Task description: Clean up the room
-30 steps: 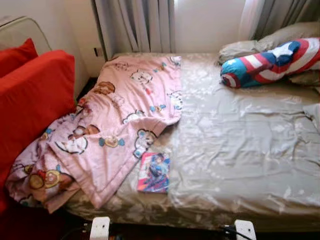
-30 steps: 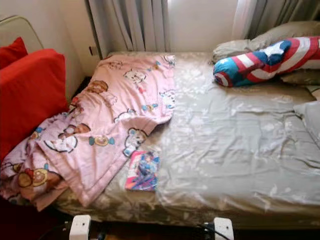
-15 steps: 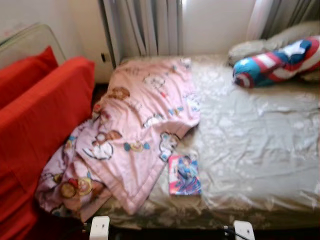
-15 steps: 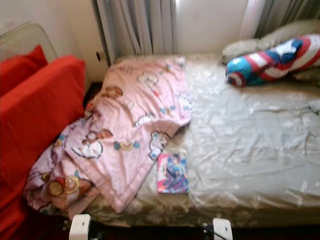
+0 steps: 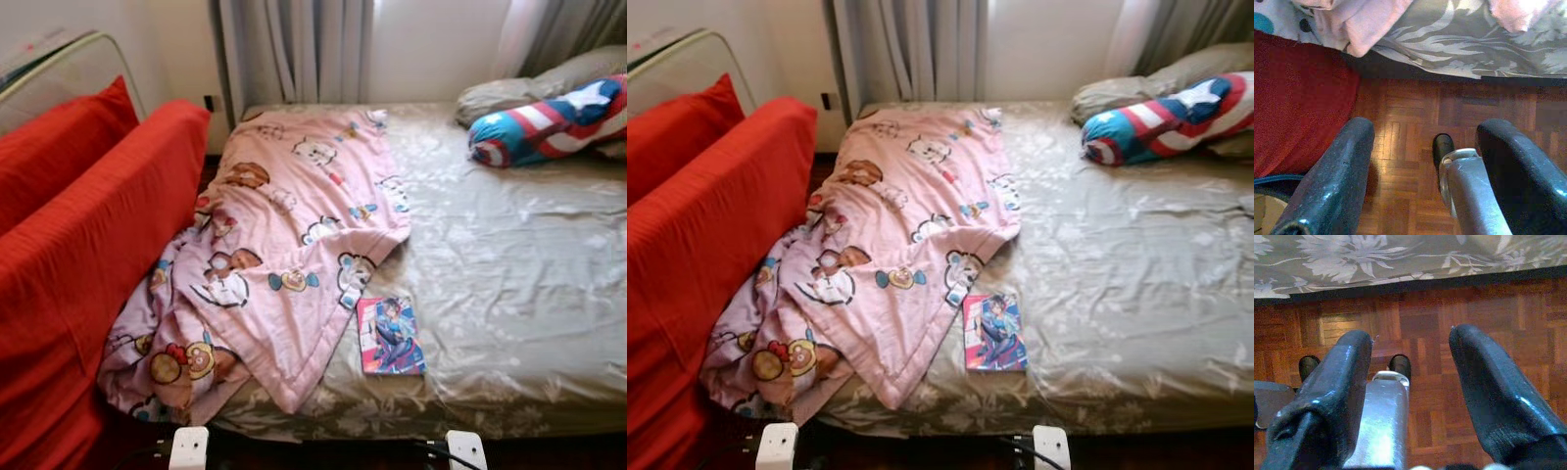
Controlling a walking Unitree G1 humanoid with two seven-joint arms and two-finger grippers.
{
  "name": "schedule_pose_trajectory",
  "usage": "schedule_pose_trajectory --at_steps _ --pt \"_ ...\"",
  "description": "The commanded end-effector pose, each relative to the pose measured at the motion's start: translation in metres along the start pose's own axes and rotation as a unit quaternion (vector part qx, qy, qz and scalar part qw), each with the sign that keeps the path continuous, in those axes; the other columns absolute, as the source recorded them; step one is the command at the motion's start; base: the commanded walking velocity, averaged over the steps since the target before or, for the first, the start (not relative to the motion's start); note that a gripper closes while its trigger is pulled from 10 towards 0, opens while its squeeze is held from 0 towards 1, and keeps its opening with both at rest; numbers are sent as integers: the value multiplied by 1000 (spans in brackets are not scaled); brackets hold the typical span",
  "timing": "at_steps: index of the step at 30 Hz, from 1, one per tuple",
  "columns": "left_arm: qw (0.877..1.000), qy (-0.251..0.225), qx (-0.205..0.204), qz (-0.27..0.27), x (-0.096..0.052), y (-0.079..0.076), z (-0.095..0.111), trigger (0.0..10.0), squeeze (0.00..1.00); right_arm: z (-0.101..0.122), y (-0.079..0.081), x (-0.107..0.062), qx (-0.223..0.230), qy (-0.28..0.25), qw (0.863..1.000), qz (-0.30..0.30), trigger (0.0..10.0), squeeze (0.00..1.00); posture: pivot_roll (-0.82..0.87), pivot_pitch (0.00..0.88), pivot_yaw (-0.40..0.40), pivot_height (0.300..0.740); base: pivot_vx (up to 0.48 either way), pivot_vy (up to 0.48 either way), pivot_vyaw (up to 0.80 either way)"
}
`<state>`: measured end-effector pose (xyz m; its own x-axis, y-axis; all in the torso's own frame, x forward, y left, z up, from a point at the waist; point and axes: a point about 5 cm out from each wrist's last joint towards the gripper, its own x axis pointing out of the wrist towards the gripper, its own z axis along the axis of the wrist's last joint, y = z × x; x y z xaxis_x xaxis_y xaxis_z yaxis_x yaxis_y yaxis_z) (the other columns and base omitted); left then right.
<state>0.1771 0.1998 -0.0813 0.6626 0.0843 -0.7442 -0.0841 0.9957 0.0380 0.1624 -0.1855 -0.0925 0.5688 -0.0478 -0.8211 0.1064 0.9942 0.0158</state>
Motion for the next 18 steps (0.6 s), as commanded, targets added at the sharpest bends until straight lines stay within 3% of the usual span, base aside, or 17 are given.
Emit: schedule_pose_trajectory --at_steps 1,8,13,18 --pt "1000 4 -2 -1 -1 1 -2 10000 0 -1 -2 0 6 -1 1000 -3 10000 0 -36 47 18 740 0 0 0" --pt "1000 4 -4 1 -1 1 -2 10000 0 0 -2 0 -7 -2 1000 1 10000 0 -35 61 17 740 0 0 0" --pt "1000 4 -4 1 0 1 -2 10000 0 1 -2 0 -5 -3 1000 1 10000 0 -32 71 17 740 0 0 764" --pt "1000 3 -6 1 0 1 -1 10000 0 1 -2 0 4 -4 1000 -4 10000 0 -31 73 16 740 48 0 0"
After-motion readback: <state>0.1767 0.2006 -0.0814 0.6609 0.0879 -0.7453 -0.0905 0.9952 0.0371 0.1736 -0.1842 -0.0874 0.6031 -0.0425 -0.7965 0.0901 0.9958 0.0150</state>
